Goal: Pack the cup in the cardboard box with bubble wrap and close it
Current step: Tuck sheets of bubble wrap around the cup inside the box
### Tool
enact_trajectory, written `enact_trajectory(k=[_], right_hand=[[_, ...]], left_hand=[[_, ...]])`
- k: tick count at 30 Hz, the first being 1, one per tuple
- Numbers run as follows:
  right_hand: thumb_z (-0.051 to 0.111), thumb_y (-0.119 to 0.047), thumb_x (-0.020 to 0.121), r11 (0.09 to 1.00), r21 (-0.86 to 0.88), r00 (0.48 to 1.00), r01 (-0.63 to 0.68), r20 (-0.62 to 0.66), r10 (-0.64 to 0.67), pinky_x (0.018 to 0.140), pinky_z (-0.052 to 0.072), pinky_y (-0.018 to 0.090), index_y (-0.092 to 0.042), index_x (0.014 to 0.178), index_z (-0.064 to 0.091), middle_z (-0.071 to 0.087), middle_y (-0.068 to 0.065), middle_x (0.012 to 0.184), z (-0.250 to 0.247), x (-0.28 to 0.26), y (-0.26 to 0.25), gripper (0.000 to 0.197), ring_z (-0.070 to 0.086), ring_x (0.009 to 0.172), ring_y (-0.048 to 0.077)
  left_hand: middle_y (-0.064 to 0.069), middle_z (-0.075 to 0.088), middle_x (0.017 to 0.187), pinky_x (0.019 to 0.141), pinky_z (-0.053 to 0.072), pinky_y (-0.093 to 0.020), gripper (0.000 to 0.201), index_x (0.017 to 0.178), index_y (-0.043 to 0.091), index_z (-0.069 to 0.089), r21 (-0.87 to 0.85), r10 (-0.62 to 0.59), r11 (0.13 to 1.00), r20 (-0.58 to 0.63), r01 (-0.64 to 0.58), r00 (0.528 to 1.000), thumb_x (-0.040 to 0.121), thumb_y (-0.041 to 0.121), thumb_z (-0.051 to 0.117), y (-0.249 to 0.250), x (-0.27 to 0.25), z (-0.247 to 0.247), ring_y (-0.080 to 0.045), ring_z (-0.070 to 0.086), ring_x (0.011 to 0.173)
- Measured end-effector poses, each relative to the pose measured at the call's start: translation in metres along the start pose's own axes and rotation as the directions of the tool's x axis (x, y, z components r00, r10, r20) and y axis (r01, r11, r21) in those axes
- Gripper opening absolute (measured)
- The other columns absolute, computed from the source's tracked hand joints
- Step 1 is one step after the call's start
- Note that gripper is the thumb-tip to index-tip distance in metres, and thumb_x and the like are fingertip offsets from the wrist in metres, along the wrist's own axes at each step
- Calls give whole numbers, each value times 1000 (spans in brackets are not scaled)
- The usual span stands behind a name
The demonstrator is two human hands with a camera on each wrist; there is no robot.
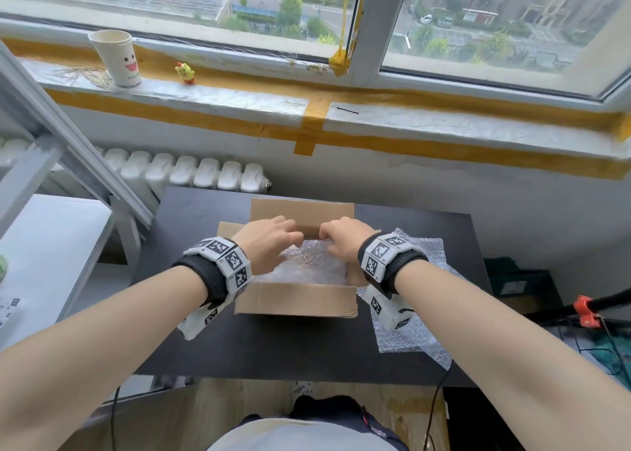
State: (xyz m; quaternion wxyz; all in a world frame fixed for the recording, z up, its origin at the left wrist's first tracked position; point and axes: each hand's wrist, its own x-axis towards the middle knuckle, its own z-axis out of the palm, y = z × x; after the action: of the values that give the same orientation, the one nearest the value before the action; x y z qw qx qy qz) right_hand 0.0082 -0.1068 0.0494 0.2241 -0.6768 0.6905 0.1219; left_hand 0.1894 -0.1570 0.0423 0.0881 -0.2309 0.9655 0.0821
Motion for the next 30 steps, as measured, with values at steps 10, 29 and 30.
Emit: enact_trajectory(k=[10, 29, 30], right_hand=[[45, 5, 86, 1000, 12, 986, 6, -168, -4, 82, 50, 38, -19, 114, 59, 59, 4, 117, -1, -23, 0, 40, 59, 103, 30], [39, 4, 87, 1000, -14, 999, 3, 35, -2, 96, 50, 41, -6, 126, 54, 59, 16, 128, 11, -26, -8, 43, 57, 116, 32], [39, 5, 87, 1000, -9, 1000, -7, 12, 7, 94, 51, 40, -4, 123, 56, 60, 17, 126, 10, -25, -8, 41, 58, 114, 33]], left_hand=[[11, 51, 135, 85, 40, -31, 33, 126, 26, 51, 301, 79, 945, 180, -132, 980, 94, 21, 46, 5, -7, 9, -19, 48, 111], [-4, 55, 122, 85, 45, -37, 31, 125, 14, 48, 185, -131, 978, 171, 98, 977, 94, 17, 42, 13, -1, 15, -24, 55, 109], [-5, 55, 120, 83, 46, -37, 29, 122, 14, 50, 177, -154, 977, 203, 119, 967, 94, 16, 41, 11, -1, 14, -25, 56, 108]])
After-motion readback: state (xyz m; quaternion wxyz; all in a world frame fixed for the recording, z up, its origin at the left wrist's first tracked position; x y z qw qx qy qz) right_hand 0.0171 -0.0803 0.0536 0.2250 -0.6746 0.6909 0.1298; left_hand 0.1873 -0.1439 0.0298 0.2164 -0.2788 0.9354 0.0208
